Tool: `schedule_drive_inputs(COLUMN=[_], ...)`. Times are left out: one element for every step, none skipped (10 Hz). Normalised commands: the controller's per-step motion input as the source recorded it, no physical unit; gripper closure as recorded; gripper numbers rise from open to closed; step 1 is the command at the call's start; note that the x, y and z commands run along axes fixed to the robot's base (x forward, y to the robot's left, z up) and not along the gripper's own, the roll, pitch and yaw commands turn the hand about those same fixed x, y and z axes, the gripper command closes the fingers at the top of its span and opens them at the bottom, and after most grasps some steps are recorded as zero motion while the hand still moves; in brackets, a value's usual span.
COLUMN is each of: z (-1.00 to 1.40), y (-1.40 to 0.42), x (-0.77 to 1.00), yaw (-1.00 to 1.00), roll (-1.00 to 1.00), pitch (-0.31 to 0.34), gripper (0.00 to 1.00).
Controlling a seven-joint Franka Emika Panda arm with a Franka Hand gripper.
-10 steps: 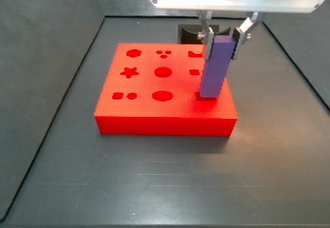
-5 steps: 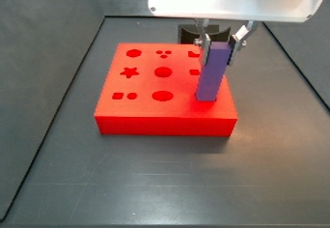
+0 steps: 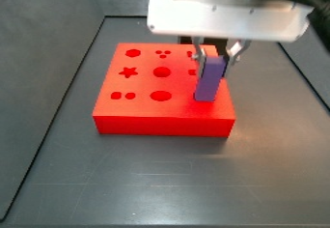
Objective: Insert the rectangle object.
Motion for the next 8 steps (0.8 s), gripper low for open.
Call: schedule_drive_inputs(z=[-0.57,-0.57,-0.31,-0.03,-0.73,-0.89,-0.86,-0.84], y=[0.0,0.0,0.0,0.0,0.0,0.0,-0.01,-0.02], x=[0.0,0.0,-0.06,0.0,0.03,0.08,0.0,0.0], yaw=[-0.05,-0.03,0.0,0.0,0.0,0.0,0.0,0.0], roll=[0.0,0.0,0.0,0.0,0.01,0.08,0.11,0.11], pitch=[-0.059,-0.07,-0.004,0.014,-0.059,-0.156,-0.167,-0.186], gripper=[1.0,1.0,1.0,1.0,1.0,1.0,1.0,1.0])
